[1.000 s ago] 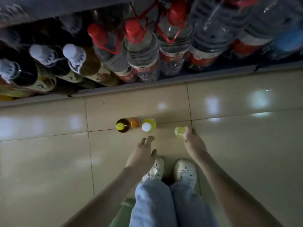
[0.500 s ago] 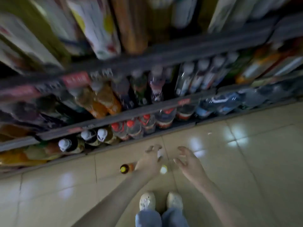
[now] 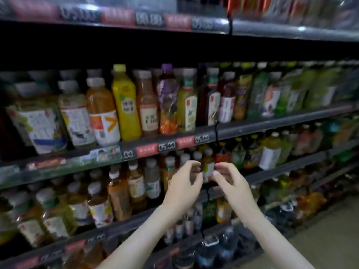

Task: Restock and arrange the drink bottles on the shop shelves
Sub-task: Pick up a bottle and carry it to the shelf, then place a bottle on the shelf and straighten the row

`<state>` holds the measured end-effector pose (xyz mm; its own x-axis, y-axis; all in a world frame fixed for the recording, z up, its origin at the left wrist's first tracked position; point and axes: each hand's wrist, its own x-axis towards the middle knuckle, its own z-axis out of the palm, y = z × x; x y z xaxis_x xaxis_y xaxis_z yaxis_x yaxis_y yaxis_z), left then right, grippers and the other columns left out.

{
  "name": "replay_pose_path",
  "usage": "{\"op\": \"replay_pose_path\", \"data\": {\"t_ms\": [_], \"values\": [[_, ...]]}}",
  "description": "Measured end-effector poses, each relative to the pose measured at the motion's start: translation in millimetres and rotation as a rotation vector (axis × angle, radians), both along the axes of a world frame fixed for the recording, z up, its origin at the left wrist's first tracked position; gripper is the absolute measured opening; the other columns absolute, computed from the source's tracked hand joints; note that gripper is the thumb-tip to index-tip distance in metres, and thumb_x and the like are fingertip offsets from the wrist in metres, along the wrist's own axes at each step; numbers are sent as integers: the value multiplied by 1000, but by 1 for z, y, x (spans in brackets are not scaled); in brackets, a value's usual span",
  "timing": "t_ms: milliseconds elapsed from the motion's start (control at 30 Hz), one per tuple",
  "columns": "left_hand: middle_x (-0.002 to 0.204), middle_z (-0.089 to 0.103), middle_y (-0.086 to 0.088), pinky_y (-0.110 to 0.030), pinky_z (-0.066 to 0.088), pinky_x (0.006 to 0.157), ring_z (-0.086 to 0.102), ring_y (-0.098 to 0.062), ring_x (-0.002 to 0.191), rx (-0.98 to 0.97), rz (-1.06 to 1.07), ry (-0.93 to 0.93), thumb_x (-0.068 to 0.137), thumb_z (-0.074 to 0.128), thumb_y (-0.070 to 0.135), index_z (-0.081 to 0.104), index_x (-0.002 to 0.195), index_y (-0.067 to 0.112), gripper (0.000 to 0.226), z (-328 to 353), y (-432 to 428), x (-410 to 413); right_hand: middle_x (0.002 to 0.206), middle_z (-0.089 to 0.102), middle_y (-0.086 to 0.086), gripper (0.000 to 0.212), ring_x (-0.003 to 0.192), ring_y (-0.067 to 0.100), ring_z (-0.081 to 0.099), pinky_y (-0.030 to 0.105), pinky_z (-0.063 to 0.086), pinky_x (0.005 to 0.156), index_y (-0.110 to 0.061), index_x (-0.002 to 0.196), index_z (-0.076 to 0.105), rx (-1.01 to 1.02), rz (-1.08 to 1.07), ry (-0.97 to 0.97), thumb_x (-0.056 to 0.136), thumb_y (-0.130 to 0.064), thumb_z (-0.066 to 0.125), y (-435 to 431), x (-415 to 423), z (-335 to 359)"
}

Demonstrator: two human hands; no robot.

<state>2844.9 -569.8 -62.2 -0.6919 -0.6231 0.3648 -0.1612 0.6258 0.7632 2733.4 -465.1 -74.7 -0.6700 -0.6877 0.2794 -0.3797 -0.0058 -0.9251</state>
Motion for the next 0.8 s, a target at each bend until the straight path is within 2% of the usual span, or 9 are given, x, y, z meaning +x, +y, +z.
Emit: {"op": "replay_pose_path", "data": {"t_ms": [100,167,300,367,400,467,600,700,800], "values": [[108,57,15,0,39,71,52,10,92,-44,50,82,96,52,28,49,121,28,25,28,0,-21,106,62,-8,20,94,5,62,35,56,84,-27,113,56,-57,-14,2,94,-29,57,5,-30,29],[113,57,14,-4,42,75,54,6,96,-80,102,113,96,53,29,48,125,28,30,41,-5,-35,108,60,-6,23,94,5,61,36,55,86,-28,115,53,-72,-21,16,93,-28,58,1,-51,42],[129,47,9,-19,38,97,46,-6,118,-220,239,135,95,53,28,42,135,22,42,59,-34,-70,115,55,-7,43,100,6,58,37,54,88,-31,129,40,-79,-39,64,92,-28,62,-23,-102,65],[133,46,0,-23,36,102,43,-14,124,-374,311,198,92,57,21,43,137,14,47,67,-51,-92,119,52,-8,56,100,3,57,28,52,85,-29,137,33,-88,-38,140,90,-26,64,-39,-127,75],[133,47,-6,-29,38,104,44,-20,124,-478,351,220,90,60,17,45,135,10,48,70,-61,-102,122,51,-8,61,101,1,56,24,51,84,-29,140,30,-87,-40,182,90,-24,65,-48,-137,80],[130,50,-14,-45,38,105,43,-29,124,-654,469,225,83,66,14,49,133,10,52,73,-76,-118,131,46,-7,70,112,5,52,27,48,93,-31,143,23,-74,-29,268,89,-21,66,-65,-151,88],[144,39,-21,-52,9,112,24,-33,138,-821,667,79,77,67,23,44,141,21,68,87,-104,-148,148,31,-1,83,137,15,26,34,27,112,-41,147,10,-21,33,540,89,-22,66,-114,-177,109],[144,38,-26,-53,1,113,19,-34,141,-894,755,2,73,72,29,44,141,23,74,87,-126,-161,155,21,3,84,140,17,16,31,17,113,-40,149,5,-23,27,772,90,-28,64,-147,-183,121],[137,43,-30,-54,1,112,19,-33,141,-912,795,-15,70,75,34,51,134,23,69,81,-135,-166,157,10,11,84,141,26,10,40,19,114,-40,150,3,52,-15,848,89,-36,61,-169,-184,120]]}}
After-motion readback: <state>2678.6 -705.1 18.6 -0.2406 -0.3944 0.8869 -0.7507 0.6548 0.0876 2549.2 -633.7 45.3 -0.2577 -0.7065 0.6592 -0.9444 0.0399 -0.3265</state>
